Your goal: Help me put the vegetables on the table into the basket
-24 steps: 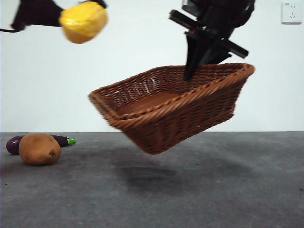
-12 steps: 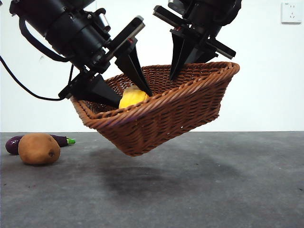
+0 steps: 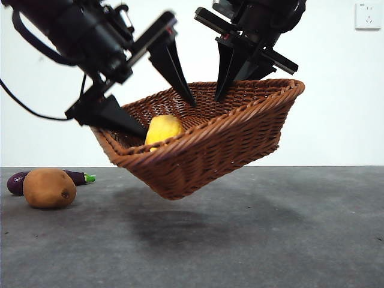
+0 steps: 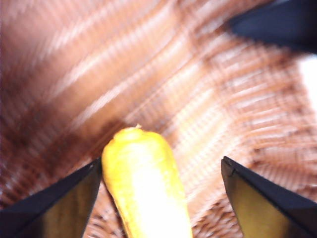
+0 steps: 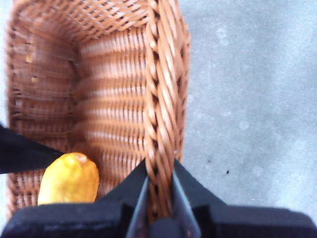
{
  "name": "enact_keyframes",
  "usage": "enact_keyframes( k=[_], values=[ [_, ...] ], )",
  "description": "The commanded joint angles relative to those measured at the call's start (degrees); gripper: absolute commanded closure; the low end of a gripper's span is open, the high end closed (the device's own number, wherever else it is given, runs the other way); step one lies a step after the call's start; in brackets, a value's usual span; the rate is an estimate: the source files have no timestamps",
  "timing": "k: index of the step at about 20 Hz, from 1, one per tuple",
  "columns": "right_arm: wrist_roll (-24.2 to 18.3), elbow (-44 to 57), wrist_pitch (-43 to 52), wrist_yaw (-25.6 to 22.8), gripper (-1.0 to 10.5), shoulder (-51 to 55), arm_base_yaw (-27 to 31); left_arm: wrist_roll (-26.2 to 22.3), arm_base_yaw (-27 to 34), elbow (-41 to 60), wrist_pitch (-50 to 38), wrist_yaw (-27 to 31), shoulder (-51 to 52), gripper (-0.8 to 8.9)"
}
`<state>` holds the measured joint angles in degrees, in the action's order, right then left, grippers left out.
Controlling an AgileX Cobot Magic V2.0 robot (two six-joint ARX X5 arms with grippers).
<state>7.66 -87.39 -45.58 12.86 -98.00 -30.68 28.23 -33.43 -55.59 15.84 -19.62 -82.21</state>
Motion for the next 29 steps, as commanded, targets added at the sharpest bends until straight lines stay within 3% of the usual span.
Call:
enact_keyframes(
  k=[1, 3, 6, 10, 14, 17, 24, 29],
  values=[
    [-0.4, 0.3, 0.7, 0.4, 9.6, -0.3, 0.0, 0.3, 0.0, 0.3, 0.7, 0.2, 3.6, 4.03],
    [-0.9, 0.3, 0.6, 0.5, 9.6, -0.3, 1.1, 0.3, 1.0, 0.3, 3.6, 0.9, 8.2, 4.03],
    [-2.4, 0.3, 0.5, 0.9, 9.6, 0.4, 4.3, 0.1, 3.4, 0.2, 10.6, 6.8, 16.1, 4.03],
    [-4.9, 0.2, 0.7, 5.0, 9.6, 3.1, 11.5, 0.1, 10.6, 0.2, 23.0, 14.5, 20.8, 4.01],
    [-7.7, 0.2, 0.6, 8.8, 9.6, 6.3, 16.6, 4.8, 16.7, 0.2, 20.7, 15.2, 17.3, 4.0],
    [-8.5, 0.2, 0.6, 10.5, 9.6, 7.4, 17.3, 6.4, 18.9, -1.1, 21.5, 15.1, 11.7, 4.0],
    [-10.4, 0.2, -0.3, 14.4, 9.6, 7.5, 17.2, 7.3, 19.8, -12.0, 28.7, 17.9, -2.9, 4.0],
    [-11.9, 0.2, -0.8, 14.4, 9.6, 7.5, 17.3, 8.5, 20.9, -18.7, 34.7, 18.8, -9.8, 3.99]
  ],
)
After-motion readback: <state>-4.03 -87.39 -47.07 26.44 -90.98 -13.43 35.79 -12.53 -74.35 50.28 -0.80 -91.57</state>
